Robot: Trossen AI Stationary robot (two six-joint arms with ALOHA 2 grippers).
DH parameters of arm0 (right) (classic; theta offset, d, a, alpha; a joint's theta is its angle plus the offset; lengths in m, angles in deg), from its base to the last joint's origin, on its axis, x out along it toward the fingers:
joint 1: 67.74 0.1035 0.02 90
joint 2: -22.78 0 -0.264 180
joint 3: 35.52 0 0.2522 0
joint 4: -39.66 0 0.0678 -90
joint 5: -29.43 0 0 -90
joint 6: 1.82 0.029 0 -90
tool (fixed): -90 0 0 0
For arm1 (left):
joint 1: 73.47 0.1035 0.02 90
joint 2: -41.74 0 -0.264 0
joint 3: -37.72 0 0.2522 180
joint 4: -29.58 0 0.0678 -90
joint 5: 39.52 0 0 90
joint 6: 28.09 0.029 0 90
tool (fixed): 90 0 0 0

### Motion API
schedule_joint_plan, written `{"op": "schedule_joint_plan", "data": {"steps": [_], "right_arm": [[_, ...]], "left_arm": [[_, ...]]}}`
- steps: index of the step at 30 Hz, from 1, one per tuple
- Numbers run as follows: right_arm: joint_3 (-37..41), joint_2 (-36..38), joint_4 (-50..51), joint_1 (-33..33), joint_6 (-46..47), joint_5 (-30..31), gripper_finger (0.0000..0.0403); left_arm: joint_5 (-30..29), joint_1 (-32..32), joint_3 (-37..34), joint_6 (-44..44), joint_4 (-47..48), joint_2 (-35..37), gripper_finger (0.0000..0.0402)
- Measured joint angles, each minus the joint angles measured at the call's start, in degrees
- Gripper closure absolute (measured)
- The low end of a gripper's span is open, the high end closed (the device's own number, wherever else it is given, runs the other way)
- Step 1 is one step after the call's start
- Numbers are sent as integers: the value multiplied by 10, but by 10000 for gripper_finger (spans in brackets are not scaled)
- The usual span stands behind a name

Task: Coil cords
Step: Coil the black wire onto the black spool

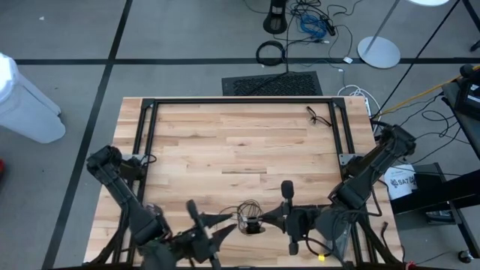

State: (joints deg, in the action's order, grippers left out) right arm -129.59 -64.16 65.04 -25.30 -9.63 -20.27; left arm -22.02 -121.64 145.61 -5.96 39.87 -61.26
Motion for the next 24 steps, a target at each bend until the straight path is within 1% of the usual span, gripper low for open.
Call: {"op": "schedule_joint_plan", "data": {"steps": [3, 7, 9, 11, 13, 14, 16, 19, 21, 24], "right_arm": [[0, 11, -1, 0, 9, 35, 403], [0, 29, -3, 0, 21, 93, 403], [0, 40, -4, 0, 20, 121, 403], [0, 48, -4, 0, 17, 143, 403], [0, 56, -4, 0, 11, 154, 403], [0, 59, -4, 0, 8, 154, 403], [0, 66, -5, 2, 0, 154, 403], [0, 78, -4, 6, -14, 154, 403], [0, 88, -3, 8, -23, 154, 403], [0, 102, -2, 8, -25, 154, 403]], "left_arm": [[-43, -18, 0, 49, -35, 0, 270], [-38, -34, 0, 58, -37, 0, 270], [-9, -37, 0, 58, -35, 0, 270], [34, -31, 0, 58, -35, 0, 269], [68, -16, 0, 57, -37, 0, 269], [72, -9, 0, 52, -36, 0, 269], [74, 9, 0, 24, -31, -2, 269], [75, 33, 0, -65, 7, -9, 269], [90, 51, 0, -122, 44, -14, 269], [109, 74, 0, -178, 85, -22, 269]]}}
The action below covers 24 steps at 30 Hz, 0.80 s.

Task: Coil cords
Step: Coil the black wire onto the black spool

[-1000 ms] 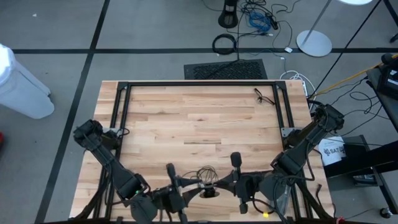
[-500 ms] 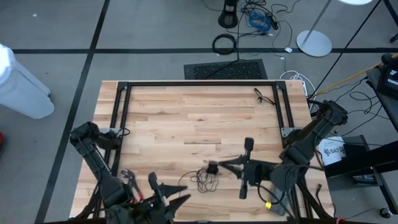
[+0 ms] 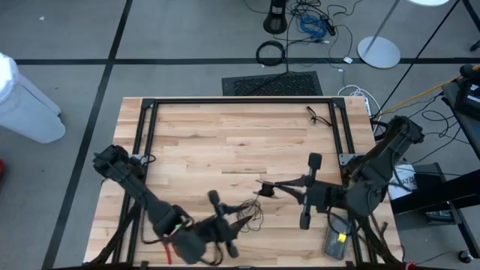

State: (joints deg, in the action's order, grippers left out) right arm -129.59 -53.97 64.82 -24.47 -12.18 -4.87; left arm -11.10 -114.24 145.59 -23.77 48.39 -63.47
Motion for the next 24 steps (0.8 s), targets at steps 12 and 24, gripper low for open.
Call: {"op": "schedule_joint_plan", "data": {"steps": [12, 24], "right_arm": [[0, 13, 43, 16, 23, 0, 403], [0, 13, 59, 26, 33, -1, 403]], "left_arm": [[-41, 10, 0, -86, 16, -59, 226], [-273, -6, 0, -60, -61, -163, 195]]}}
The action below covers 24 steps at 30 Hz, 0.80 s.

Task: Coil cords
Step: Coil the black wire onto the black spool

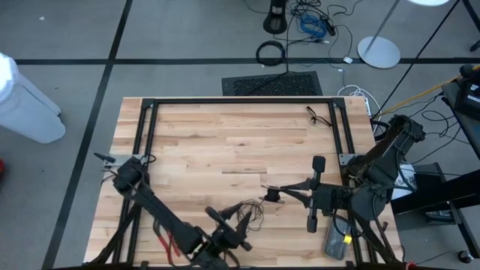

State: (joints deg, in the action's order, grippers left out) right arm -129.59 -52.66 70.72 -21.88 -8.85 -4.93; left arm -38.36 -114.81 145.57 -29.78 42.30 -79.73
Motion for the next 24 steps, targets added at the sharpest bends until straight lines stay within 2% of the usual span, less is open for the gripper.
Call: {"op": "schedule_joint_plan", "data": {"steps": [5, 8, 15, 24], "right_arm": [[0, -1, 8, -1, 2, 0, 403], [0, -1, 11, -1, 3, 0, 403], [0, -1, 13, -1, 3, 0, 403], [0, -1, 13, -1, 4, 0, 403]], "left_arm": [[-9, 22, 0, 5, -15, -38, 195], [13, 31, 0, 6, -45, -50, 195], [54, 44, 0, -60, -82, -52, 195], [67, 46, 0, -70, -114, -52, 199]]}}
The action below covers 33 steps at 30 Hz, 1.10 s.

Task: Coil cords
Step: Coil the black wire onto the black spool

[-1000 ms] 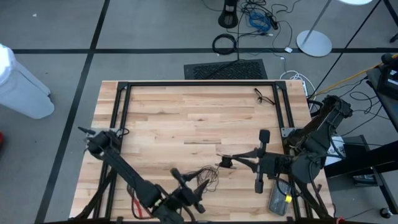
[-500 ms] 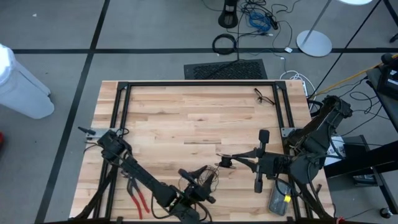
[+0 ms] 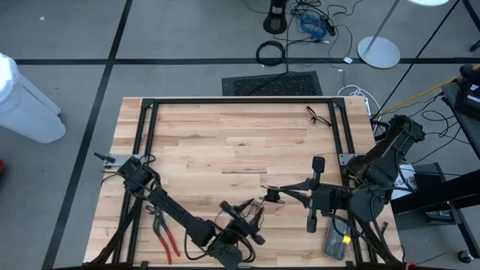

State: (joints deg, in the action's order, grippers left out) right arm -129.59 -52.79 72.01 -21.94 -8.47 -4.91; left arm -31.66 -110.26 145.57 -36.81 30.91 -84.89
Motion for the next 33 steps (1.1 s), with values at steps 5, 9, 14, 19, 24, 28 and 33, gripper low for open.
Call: {"op": "schedule_joint_plan", "data": {"steps": [5, 9, 14, 19, 24, 28, 33], "right_arm": [[0, 0, 0, 0, 0, 0, 403], [0, 0, 1, 0, 0, 0, 403], [0, 0, 1, 0, 0, 0, 403], [0, 0, 1, 0, 0, 0, 403], [0, 0, 1, 0, 0, 0, 403], [0, 0, 1, 0, 0, 0, 403], [0, 0, 1, 0, 0, 0, 403]], "left_arm": [[12, -1, 0, 0, -17, 0, 207], [12, 0, 0, 0, -22, 0, 215], [12, 0, 0, 0, -25, 0, 226], [13, 0, 0, 0, -46, 0, 226], [16, 1, 0, 1, -51, 0, 227], [20, 2, 0, 2, -52, 0, 227], [20, 5, 0, 4, -51, 0, 233]]}}
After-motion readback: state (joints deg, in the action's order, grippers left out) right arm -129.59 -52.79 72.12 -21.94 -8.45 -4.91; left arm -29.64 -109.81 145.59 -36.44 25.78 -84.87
